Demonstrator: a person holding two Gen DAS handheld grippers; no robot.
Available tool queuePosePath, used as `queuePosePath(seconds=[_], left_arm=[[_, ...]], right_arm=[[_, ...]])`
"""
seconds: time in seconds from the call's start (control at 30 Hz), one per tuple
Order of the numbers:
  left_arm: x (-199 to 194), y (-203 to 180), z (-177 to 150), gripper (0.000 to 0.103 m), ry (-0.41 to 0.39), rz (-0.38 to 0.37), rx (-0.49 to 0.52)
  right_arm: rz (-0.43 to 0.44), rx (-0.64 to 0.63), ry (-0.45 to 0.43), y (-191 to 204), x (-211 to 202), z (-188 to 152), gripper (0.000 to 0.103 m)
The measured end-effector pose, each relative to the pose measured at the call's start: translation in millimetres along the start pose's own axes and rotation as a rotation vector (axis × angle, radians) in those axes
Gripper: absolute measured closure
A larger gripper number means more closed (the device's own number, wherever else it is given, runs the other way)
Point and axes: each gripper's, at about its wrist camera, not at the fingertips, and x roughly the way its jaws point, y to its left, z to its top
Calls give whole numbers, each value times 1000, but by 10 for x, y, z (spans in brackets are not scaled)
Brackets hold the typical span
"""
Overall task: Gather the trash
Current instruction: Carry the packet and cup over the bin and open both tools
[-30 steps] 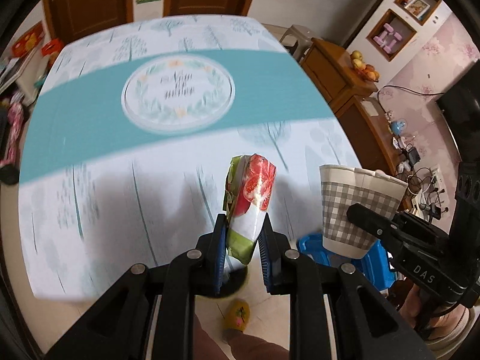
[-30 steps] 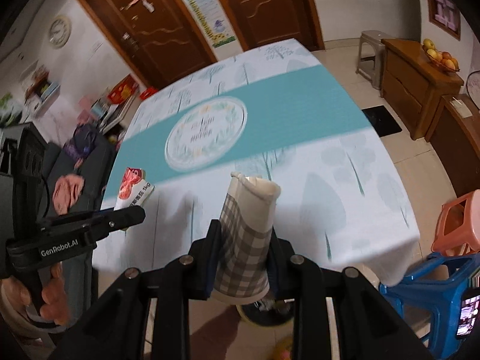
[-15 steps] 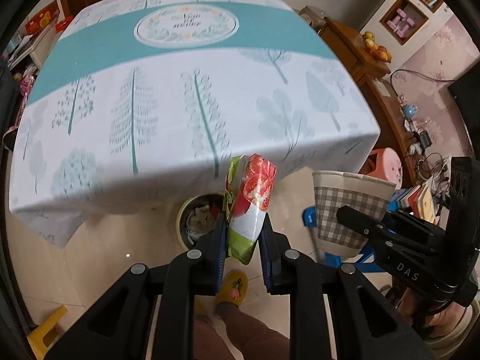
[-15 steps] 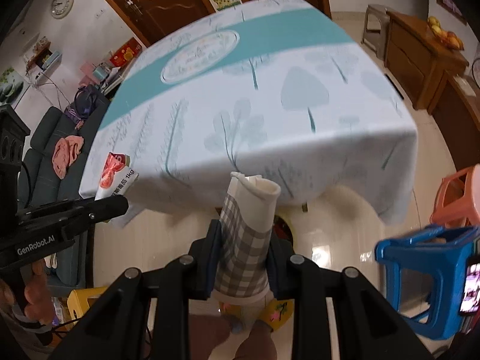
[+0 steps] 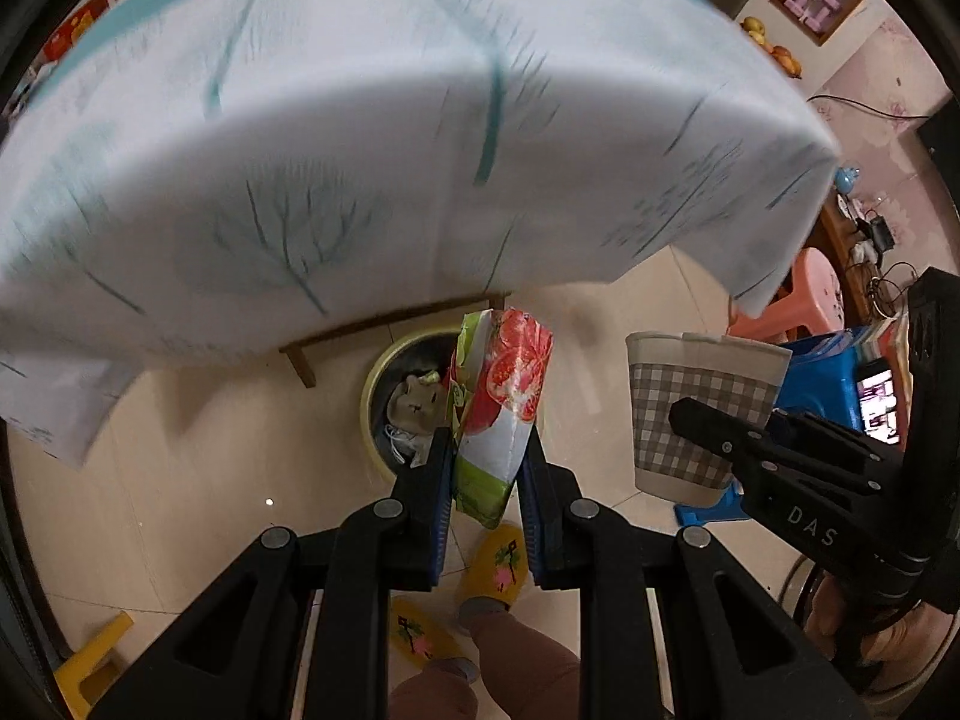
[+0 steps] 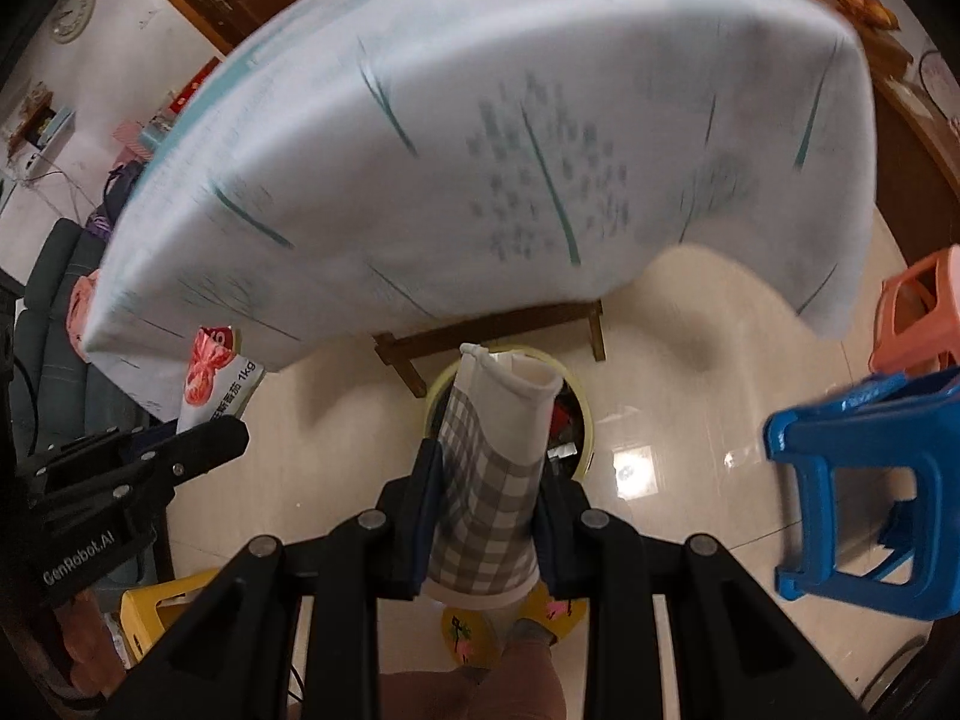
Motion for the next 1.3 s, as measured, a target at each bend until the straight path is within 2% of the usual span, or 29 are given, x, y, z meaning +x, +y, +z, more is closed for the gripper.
queuePosePath(seconds=[0.37,0.47,0.57,0.63,0.83,0.93,1.17,1.2,1.3], left_arm=[[1065,264,-234,83,17,-49,-19],[1299,275,-226,79,32,-70,-12],[1475,271,-232,66,30,-61,-8],[1542,309,-223,54,30,-57,-16],[1664,490,-200,26,6,8,-64],[1651,575,-192,18,-8,39,-94],[1540,680,-187,6,-29,69,-126],[1504,697,-191,1,-40,68,-134],[1401,705,-212,1,-57,76,-144]], right_arm=[[-8,74,9,-338,1088,-197,73],[-13,84,13,-400,1294,-219,72],[-22,75,18,-423,1442,-221,71],[-27,65,21,-421,1518,-219,71],[-31,52,36,-400,1676,-192,69],[-28,43,42,-365,1726,-149,68],[-24,8,57,-240,1818,-58,58],[-24,5,57,-221,1817,-46,55],[-33,-6,33,-170,1786,-22,42]])
